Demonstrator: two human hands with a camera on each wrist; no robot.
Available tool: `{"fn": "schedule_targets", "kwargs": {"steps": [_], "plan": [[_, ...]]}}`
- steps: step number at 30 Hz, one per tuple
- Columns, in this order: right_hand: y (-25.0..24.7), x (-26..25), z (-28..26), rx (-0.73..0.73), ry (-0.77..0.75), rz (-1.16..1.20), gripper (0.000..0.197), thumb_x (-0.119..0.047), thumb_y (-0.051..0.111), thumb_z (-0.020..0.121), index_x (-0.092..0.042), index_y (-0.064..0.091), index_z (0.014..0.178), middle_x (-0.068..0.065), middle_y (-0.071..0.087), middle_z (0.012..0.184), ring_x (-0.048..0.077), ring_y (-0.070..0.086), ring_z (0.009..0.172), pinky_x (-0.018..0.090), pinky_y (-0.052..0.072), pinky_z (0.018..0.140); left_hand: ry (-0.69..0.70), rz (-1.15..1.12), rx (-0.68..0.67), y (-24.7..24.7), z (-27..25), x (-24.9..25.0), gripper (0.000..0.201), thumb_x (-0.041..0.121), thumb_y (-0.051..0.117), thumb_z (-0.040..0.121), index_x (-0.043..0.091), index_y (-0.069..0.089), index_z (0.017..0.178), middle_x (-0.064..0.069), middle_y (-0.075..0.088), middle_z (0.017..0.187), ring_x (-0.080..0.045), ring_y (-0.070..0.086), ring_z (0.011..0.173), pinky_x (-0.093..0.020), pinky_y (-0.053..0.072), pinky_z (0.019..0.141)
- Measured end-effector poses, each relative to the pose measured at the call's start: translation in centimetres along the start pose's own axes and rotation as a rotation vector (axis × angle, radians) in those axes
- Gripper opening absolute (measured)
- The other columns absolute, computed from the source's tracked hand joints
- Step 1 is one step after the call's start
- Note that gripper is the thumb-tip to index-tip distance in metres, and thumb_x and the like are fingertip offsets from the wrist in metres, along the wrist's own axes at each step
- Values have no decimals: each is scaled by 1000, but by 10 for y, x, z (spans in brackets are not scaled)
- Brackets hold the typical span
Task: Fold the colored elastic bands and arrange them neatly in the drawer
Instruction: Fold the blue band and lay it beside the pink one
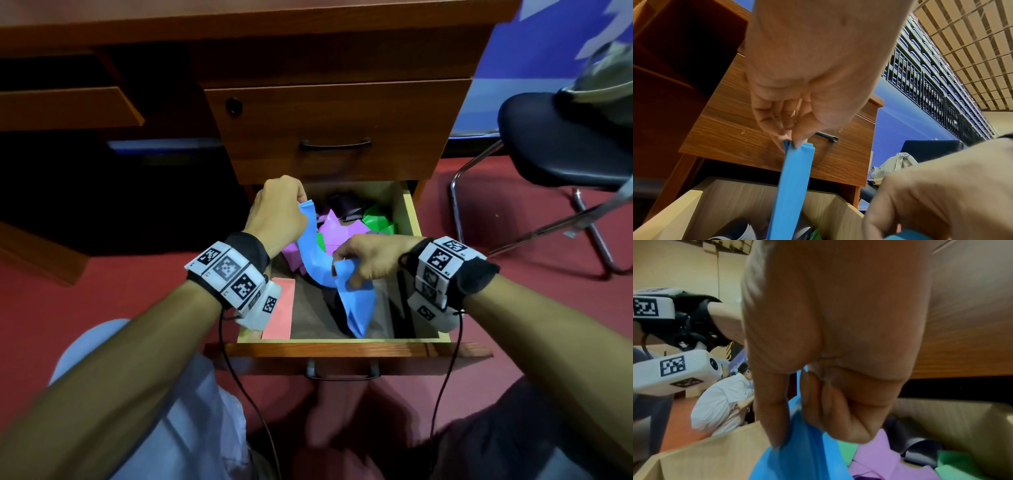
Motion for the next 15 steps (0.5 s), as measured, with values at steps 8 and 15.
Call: {"fn": "schedule_targets", "kwargs": {"steps": [8, 15], "plan": [[-17, 14, -21, 331, 36, -191, 6, -23, 72, 79, -20, 75, 84, 0, 73, 85, 24, 68, 80, 41, 59, 74, -12, -13, -26, 2, -4, 5, 20, 0, 57, 86, 17, 67, 89, -6, 64, 93, -28, 65, 85, -40, 61, 72], [-38, 18, -39, 487, 113, 128, 10, -14, 63, 85, -15, 69, 77, 0, 70, 77, 15, 62, 68, 29, 49, 62, -83, -141, -113, 1, -6, 12, 29, -6, 53, 83, 13, 75, 82, -2, 68, 84, -21, 67, 80, -30, 59, 68]]}}
Point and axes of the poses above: each hand's wrist, its own z-axis towards the middle knuckle, its own y-axis out of the palm, x = y × z, the point moved 2 cm from there along z, towards the middle knuckle
